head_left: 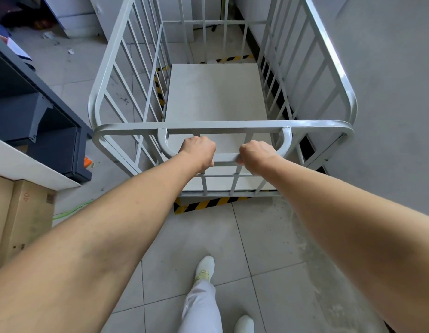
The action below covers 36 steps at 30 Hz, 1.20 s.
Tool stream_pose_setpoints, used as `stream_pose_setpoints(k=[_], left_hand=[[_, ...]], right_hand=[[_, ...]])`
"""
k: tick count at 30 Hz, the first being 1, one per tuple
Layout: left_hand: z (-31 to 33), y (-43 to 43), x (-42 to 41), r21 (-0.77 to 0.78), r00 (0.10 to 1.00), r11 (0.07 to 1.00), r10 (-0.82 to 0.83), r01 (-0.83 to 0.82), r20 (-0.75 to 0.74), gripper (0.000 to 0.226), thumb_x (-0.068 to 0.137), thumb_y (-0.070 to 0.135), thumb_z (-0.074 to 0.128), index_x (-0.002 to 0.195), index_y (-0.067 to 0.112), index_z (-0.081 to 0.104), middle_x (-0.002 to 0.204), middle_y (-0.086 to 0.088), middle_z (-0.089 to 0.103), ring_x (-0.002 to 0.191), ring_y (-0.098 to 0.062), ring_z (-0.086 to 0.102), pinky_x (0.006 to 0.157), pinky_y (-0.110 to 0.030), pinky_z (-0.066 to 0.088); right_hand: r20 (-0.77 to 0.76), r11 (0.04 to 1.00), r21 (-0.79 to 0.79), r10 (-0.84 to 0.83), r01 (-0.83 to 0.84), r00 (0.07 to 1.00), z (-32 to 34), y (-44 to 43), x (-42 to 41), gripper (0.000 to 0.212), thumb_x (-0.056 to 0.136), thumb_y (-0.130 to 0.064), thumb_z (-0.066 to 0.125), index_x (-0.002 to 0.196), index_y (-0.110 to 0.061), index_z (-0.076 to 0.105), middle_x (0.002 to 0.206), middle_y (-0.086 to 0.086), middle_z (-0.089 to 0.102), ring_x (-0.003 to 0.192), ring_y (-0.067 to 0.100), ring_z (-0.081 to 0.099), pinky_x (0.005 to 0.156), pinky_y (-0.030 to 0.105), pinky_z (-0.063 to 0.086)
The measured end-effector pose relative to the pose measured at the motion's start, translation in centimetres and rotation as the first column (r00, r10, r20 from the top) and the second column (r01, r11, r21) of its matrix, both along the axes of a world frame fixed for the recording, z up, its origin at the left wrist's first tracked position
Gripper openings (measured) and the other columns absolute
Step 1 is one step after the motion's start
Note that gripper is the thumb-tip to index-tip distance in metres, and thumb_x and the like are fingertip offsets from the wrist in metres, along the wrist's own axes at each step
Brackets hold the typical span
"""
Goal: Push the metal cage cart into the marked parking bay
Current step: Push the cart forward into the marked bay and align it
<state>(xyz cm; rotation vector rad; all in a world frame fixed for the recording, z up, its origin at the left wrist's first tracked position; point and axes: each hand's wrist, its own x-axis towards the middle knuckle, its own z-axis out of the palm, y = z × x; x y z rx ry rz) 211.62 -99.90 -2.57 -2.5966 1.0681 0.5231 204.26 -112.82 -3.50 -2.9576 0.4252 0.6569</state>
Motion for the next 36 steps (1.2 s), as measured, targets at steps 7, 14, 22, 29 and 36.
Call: stream_pose_setpoints(k=[7, 14, 22, 29, 36], left_hand=[[0.0, 0.1, 0.1, 0.011, 1.0, 1.0, 0.007, -0.007, -0.01, 0.032, 0.096, 0.029, 0.057, 0.113, 0.004, 0.063, 0.122, -0.016, 0.061, 0.116, -0.035, 0.056, 0.09, -0.043, 0.048], [-0.3, 0.7, 0.0, 0.013, 0.999, 0.999, 0.032, -0.031, -0.036, 0.036, 0.098, 0.037, 0.052, 0.112, 0.005, 0.062, 0.12, -0.015, 0.062, 0.113, -0.034, 0.058, 0.086, -0.039, 0.047], [-1.0, 1.1, -1.2, -0.064, 0.996, 0.995, 0.075, -0.072, 0.039, 0.047, 0.097, 0.044, 0.047, 0.123, 0.006, 0.058, 0.124, -0.014, 0.058, 0.116, -0.033, 0.055, 0.088, -0.04, 0.045], [0.2, 1.3, -3.3, -0.196, 0.974, 0.958, 0.222, -0.208, 0.047, 0.043, 0.098, 0.042, 0.048, 0.117, 0.005, 0.06, 0.122, -0.014, 0.059, 0.114, -0.033, 0.056, 0.091, -0.039, 0.045], [-1.2, 0.9, -3.0, -0.106, 0.974, 0.971, 0.22, -0.214, 0.053, 0.053, 0.097, 0.048, 0.045, 0.128, 0.007, 0.055, 0.13, -0.014, 0.053, 0.121, -0.032, 0.051, 0.101, -0.041, 0.039]], right_hand=[[-0.018, 1.0, 0.009, -0.012, 0.012, 1.0, 0.0, 0.3, 0.0, 0.026, 0.097, -0.009, 0.046, 0.116, -0.008, 0.064, 0.107, 0.014, 0.061, 0.104, 0.035, 0.06, 0.078, 0.035, 0.046], [0.049, 0.995, 0.068, -0.071, 0.068, 0.996, -1.3, 0.1, -0.9, 0.021, 0.097, -0.018, 0.047, 0.102, -0.006, 0.064, 0.102, 0.012, 0.062, 0.089, 0.03, 0.056, 0.068, 0.033, 0.043], [0.273, 0.964, 0.208, -0.22, 0.166, 0.936, -1.4, 0.6, -2.1, 0.031, 0.098, -0.027, 0.046, 0.111, -0.004, 0.061, 0.115, 0.015, 0.06, 0.114, 0.032, 0.049, 0.09, 0.039, 0.044], [0.252, 0.736, 0.431, -0.654, 0.522, 0.713, -1.3, -0.6, -4.0, 0.031, 0.097, -0.036, 0.052, 0.083, -0.007, 0.054, 0.109, 0.015, 0.059, 0.102, 0.032, 0.053, 0.078, 0.036, 0.043], [-0.072, 0.204, 0.714, -0.93, 0.67, 0.36, -1.6, -2.0, -3.3, 0.073, 0.095, -0.033, 0.057, 0.148, -0.005, 0.016, 0.149, 0.021, 0.034, 0.13, 0.037, 0.046, 0.103, 0.042, 0.043]])
